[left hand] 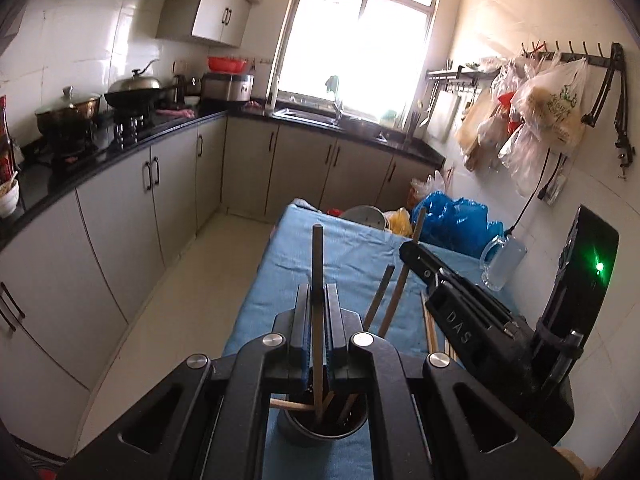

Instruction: Organize utensils

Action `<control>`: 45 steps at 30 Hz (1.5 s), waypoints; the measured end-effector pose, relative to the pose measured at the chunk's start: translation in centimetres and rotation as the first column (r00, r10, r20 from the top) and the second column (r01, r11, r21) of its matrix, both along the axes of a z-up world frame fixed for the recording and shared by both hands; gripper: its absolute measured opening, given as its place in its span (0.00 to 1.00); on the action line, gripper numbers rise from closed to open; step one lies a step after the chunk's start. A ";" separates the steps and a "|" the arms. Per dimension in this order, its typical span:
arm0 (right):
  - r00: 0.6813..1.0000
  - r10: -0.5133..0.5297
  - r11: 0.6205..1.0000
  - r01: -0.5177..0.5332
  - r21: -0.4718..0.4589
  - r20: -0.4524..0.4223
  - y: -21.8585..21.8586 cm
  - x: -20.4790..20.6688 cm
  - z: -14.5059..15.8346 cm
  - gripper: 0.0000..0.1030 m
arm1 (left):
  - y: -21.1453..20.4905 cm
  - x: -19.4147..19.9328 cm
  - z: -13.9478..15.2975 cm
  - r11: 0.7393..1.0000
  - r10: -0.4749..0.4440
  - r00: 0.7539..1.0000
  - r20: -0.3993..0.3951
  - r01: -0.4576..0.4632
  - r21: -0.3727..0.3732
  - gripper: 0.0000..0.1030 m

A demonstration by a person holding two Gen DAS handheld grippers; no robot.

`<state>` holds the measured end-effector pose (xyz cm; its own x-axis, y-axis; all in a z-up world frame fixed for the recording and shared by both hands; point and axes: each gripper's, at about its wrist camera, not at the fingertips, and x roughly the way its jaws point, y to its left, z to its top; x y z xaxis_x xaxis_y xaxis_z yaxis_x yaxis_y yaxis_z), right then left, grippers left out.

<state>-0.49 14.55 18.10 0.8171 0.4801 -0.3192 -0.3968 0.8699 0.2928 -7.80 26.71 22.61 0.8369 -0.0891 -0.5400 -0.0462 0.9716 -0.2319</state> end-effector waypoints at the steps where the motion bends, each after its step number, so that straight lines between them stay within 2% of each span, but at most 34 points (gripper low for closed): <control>1: 1.000 0.004 1.000 -0.004 -0.006 -0.011 -0.1 0.1 -0.4 0.06 | 0.0 0.1 -0.2 1.000 0.001 1.000 -0.005 -0.001 -0.005 0.05; 5: 0.999 0.013 1.000 -0.014 -0.026 -0.038 -0.2 0.2 -1.3 0.07 | -0.1 0.0 -0.3 1.000 0.009 1.000 -0.009 -0.009 -0.011 0.05; 7: 0.999 0.007 1.000 -0.008 -0.022 -0.050 -0.5 0.1 -1.6 0.11 | -0.2 -0.2 -0.2 1.000 0.013 1.000 -0.005 -0.013 -0.003 0.07; 9: 0.998 0.006 1.000 -0.007 -0.016 -0.058 -0.8 0.0 -1.6 0.29 | -0.3 -0.9 0.0 1.000 0.023 1.000 0.003 -0.023 0.001 0.15; 10: 0.998 0.004 1.000 -0.005 -0.010 -0.060 -1.1 -0.1 -1.5 0.33 | -0.3 -1.2 0.2 1.000 0.031 0.999 0.014 -0.031 0.004 0.26; 11: 0.998 -0.001 1.000 0.001 -0.006 -0.058 -1.3 -0.3 -1.4 0.37 | -0.2 -1.6 0.3 0.999 0.039 0.999 0.023 -0.039 0.007 0.33; 14: 0.999 -0.013 1.000 0.014 0.000 -0.053 -2.4 -0.9 -0.8 0.38 | -0.6 -2.9 1.2 0.998 0.063 0.996 0.058 -0.065 0.026 0.33; 17: 0.999 -0.032 0.999 0.032 0.013 -0.045 -4.2 -1.6 -0.2 0.39 | -1.5 -4.6 2.1 0.999 0.047 0.995 0.090 -0.049 0.021 0.33; 21: 0.996 -0.076 0.997 0.077 0.012 -0.039 -7.7 -2.9 0.0 0.44 | -4.1 -6.8 2.6 1.000 -0.022 0.993 0.117 0.020 0.014 0.33; 23: 0.993 -0.104 0.995 0.104 0.001 -0.047 -10.0 -3.4 -0.6 0.46 | -5.6 -7.2 2.3 0.998 -0.069 0.991 0.112 0.069 0.005 0.36; 27: 0.973 -0.204 0.979 0.199 -0.047 -0.111 -15.5 -3.8 -3.3 0.47 | -10.2 -6.6 -0.2 0.983 -0.183 0.982 0.052 0.184 -0.012 0.38; 29: 0.953 -0.244 0.970 0.235 -0.067 -0.182 -18.5 -3.6 -5.5 0.47 | -12.8 -5.4 -2.5 0.971 -0.236 0.972 -0.014 0.235 -0.030 0.38; 31: 0.928 -0.261 0.965 0.246 -0.089 -0.266 -21.1 -3.0 -8.0 0.47 | -15.2 -3.6 -5.3 0.954 -0.296 0.951 -0.089 0.291 -0.069 0.38; 33: 0.905 -0.249 0.968 0.229 -0.099 -0.344 -22.9 -2.3 -10.4 0.42 | -17.2 -1.8 -7.8 0.943 -0.331 0.931 -0.154 0.321 -0.087 0.36; 34: 0.896 -0.235 0.972 0.215 -0.094 -0.376 -23.5 -2.0 -11.4 0.40 | -18.1 -0.9 -9.2 0.938 -0.346 0.922 -0.177 0.334 -0.092 0.31; 35: 0.887 -0.214 0.977 0.197 -0.085 -0.410 -24.0 -1.7 -12.4 0.36 | -18.8 -0.2 -10.2 0.936 -0.352 0.916 -0.194 0.341 -0.088 0.26; 37: 0.872 -0.157 0.987 0.150 -0.052 -0.464 -24.5 -1.0 -14.1 0.34 | -20.0 1.9 -12.7 0.936 -0.351 0.907 -0.233 0.345 -0.066 0.22; 39: 0.864 -0.111 0.994 0.106 -0.037 -0.491 -24.3 -0.2 -15.1 0.33 | -20.4 3.6 -14.4 0.939 -0.344 0.902 -0.261 0.339 -0.067 0.20; 43: 0.854 -0.057 0.998 0.038 -0.046 -0.517 -23.2 0.8 -16.6 0.33 | -20.5 7.4 -18.1 0.927 -0.371 0.867 -0.331 0.331 -0.175 0.20; 45: 0.852 -0.053 0.997 0.021 -0.068 -0.520 -22.7 1.0 -17.2 0.32 | -20.7 8.4 -18.8 0.927 -0.373 0.863 -0.340 0.333 -0.171 0.19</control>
